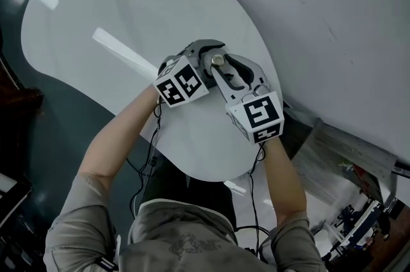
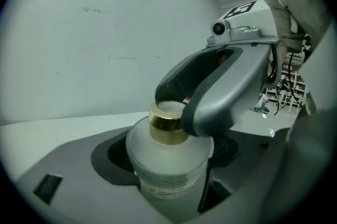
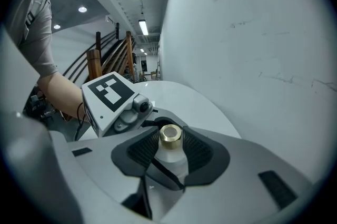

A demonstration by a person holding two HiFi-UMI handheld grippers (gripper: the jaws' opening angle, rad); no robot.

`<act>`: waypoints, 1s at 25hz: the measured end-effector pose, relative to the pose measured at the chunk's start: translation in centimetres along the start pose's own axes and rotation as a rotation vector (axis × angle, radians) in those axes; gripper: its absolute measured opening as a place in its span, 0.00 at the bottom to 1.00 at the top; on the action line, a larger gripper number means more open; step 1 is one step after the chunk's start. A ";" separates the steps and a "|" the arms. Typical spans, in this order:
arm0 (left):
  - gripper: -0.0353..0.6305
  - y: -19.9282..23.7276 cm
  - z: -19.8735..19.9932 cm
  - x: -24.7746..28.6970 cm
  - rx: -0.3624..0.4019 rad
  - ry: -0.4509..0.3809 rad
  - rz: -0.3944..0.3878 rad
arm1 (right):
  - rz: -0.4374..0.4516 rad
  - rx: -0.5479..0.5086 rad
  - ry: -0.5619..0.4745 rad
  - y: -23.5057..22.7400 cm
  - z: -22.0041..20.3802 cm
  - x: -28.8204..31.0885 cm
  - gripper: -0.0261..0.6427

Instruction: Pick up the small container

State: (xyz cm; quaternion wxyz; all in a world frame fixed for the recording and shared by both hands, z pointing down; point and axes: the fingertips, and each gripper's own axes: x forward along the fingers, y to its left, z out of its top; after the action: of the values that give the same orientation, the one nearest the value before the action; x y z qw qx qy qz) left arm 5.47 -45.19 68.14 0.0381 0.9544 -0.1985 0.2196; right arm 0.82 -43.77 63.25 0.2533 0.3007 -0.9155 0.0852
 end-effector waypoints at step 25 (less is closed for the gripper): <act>0.57 -6.8 8.4 -5.7 0.059 0.037 -0.015 | -0.042 -0.041 -0.001 4.9 5.7 -8.7 0.25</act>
State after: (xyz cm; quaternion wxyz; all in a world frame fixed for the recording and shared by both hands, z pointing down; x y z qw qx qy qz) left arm 6.82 -38.19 58.20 0.0152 0.9523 -0.1841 0.2428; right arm 1.51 -37.16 53.87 0.2606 0.3145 -0.9107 0.0610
